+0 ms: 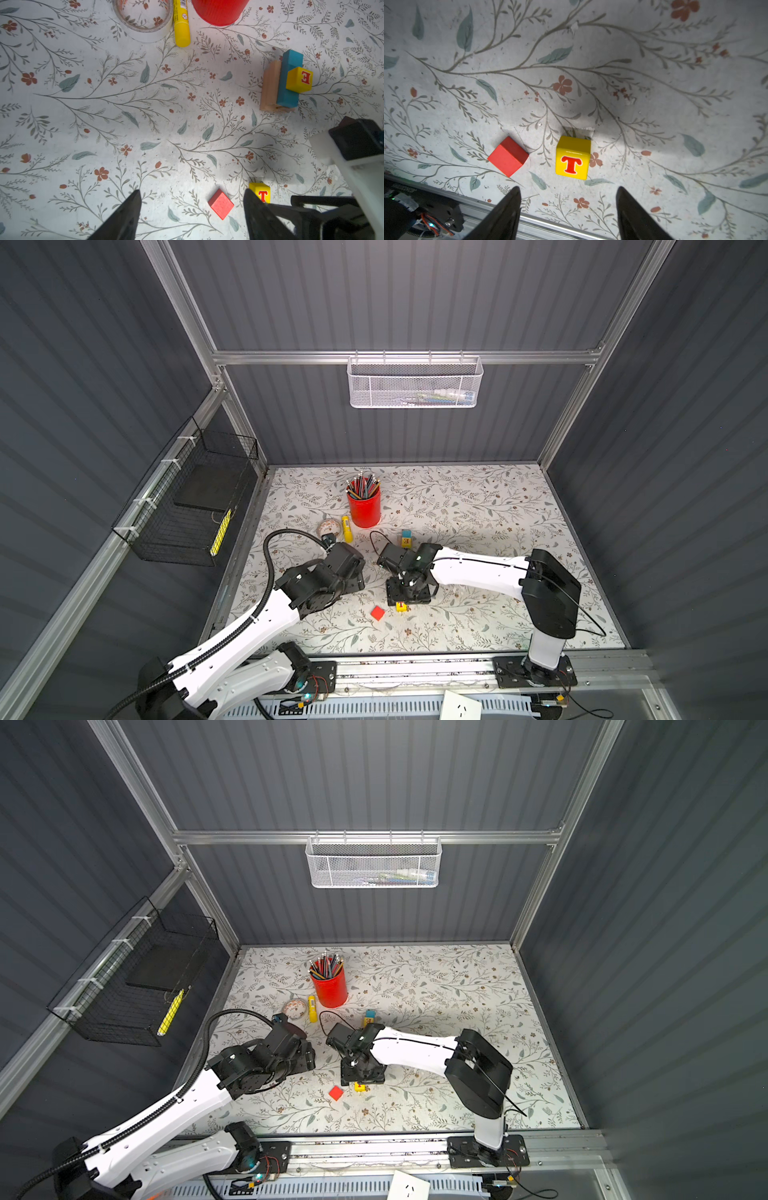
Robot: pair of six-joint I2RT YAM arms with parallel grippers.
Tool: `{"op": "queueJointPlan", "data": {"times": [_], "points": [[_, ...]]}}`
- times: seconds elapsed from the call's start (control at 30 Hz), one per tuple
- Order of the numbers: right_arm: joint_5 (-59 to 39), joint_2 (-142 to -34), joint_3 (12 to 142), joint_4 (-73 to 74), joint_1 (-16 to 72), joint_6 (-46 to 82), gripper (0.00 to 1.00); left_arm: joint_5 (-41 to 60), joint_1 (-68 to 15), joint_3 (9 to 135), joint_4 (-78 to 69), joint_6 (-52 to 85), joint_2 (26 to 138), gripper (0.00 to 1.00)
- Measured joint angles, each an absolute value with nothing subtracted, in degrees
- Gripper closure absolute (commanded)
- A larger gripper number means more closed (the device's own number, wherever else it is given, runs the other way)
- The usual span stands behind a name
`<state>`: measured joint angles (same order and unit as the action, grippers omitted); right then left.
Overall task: Build the wood block tower
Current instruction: 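Lower the right gripper onto the yellow T cube and close it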
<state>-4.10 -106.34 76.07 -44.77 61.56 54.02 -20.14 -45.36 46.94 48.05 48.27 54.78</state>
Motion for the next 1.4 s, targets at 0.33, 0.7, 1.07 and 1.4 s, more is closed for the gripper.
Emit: {"op": "queueJointPlan", "data": {"times": [0.33, 0.7, 1.07, 1.4], "points": [[-4.99, -112.44, 78.06, -47.35, 61.98, 53.76, 0.5, -22.11, -45.36, 46.19, 50.7, 48.51, 50.52, 0.22], [-4.78, -114.28, 80.68, -48.01, 61.91, 52.62, 0.6, -21.43, -45.39, 46.22, 51.33, 48.23, 49.45, 0.21], [-3.88, -116.68, 82.65, -49.54, 61.91, 50.7, 0.6, -20.45, -45.39, 46.22, 51.4, 48.23, 49.45, 0.2], [-2.94, -116.68, 82.65, -49.3, 61.89, 48.62, 0.7, -18.13, -45.39, 46.19, 51.2, 47.94, 49.5, 0.2]]}}
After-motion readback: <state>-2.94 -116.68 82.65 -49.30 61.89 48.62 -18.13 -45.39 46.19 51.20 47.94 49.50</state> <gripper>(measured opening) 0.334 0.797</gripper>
